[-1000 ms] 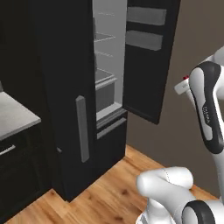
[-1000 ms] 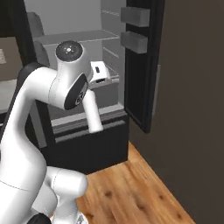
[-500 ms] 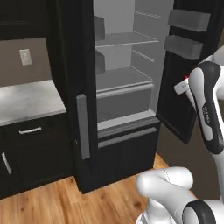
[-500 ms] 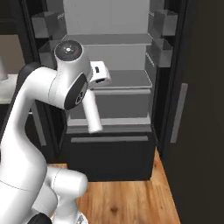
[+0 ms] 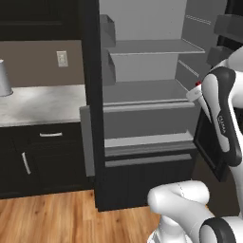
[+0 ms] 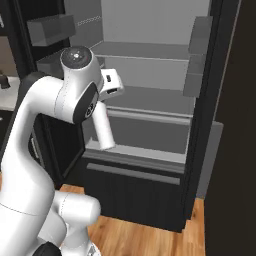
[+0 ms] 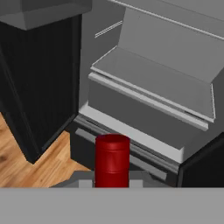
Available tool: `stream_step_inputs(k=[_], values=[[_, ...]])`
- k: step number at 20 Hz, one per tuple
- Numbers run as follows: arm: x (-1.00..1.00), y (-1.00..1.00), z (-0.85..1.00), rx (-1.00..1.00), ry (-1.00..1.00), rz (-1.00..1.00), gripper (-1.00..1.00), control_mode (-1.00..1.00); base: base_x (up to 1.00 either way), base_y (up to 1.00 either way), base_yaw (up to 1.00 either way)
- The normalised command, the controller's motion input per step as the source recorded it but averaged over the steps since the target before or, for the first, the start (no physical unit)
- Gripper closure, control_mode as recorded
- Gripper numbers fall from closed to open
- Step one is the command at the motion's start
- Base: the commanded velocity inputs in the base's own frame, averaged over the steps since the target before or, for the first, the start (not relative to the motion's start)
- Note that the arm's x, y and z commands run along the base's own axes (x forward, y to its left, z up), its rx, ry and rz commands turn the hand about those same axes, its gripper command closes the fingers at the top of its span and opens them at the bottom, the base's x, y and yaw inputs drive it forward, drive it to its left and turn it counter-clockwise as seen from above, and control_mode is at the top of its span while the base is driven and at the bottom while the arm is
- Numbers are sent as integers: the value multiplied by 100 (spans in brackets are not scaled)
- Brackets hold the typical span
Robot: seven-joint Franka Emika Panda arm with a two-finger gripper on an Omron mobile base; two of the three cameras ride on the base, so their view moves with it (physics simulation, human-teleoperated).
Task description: Place the liquors on the top shelf of the fridge to keep them out of children's reach, and place the apple on lower shelves for easy access.
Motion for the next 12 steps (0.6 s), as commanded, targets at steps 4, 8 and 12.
stream_step_inputs(k=[4,8,12], values=[[0,0,0,0,0,0,100,100,58,-31,6],[0,0,0,0,0,0,100,100,62,-3,0],[0,0,0,0,0,0,100,100,73,-1,0]])
